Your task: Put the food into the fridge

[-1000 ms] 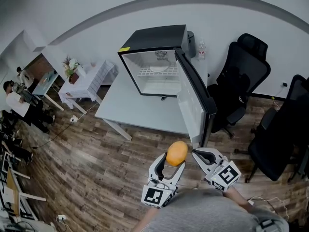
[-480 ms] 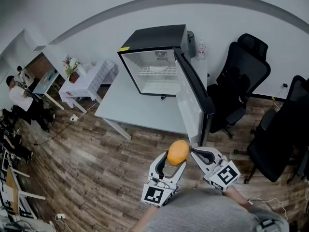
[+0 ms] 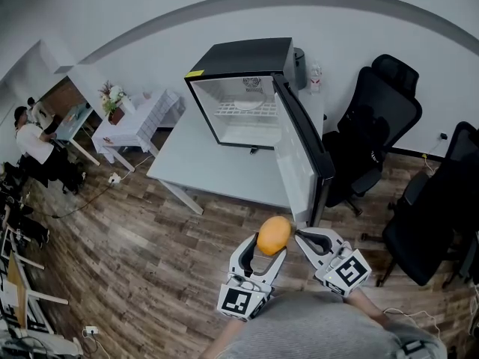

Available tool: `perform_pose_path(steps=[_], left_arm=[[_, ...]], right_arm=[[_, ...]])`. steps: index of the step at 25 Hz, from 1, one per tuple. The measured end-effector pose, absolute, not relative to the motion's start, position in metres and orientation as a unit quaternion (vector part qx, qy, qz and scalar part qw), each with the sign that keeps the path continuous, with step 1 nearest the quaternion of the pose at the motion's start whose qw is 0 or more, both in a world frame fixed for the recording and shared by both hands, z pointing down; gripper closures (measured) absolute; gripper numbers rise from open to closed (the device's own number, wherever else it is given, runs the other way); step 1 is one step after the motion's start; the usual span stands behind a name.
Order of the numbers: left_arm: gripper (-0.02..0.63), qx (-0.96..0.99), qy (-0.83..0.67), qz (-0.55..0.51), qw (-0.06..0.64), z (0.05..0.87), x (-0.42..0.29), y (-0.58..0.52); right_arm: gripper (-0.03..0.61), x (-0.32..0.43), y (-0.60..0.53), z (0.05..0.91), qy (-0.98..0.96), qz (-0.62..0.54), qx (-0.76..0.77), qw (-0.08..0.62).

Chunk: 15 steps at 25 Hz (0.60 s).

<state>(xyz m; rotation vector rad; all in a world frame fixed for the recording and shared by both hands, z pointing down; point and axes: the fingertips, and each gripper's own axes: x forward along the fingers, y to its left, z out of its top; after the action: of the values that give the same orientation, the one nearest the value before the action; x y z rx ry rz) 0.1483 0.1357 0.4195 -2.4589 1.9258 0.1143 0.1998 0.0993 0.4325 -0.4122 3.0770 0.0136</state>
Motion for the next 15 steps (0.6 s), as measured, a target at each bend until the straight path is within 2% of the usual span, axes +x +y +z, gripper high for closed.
perform_pose_path(steps=[15], left_arm=[[0.311,-0.787,0.616,0.042,0.002,0.427,0.099,0.109]], right_arm=[[0.566,0.155,0.080,0.441,0.990,0.010,-0.137,0.010]])
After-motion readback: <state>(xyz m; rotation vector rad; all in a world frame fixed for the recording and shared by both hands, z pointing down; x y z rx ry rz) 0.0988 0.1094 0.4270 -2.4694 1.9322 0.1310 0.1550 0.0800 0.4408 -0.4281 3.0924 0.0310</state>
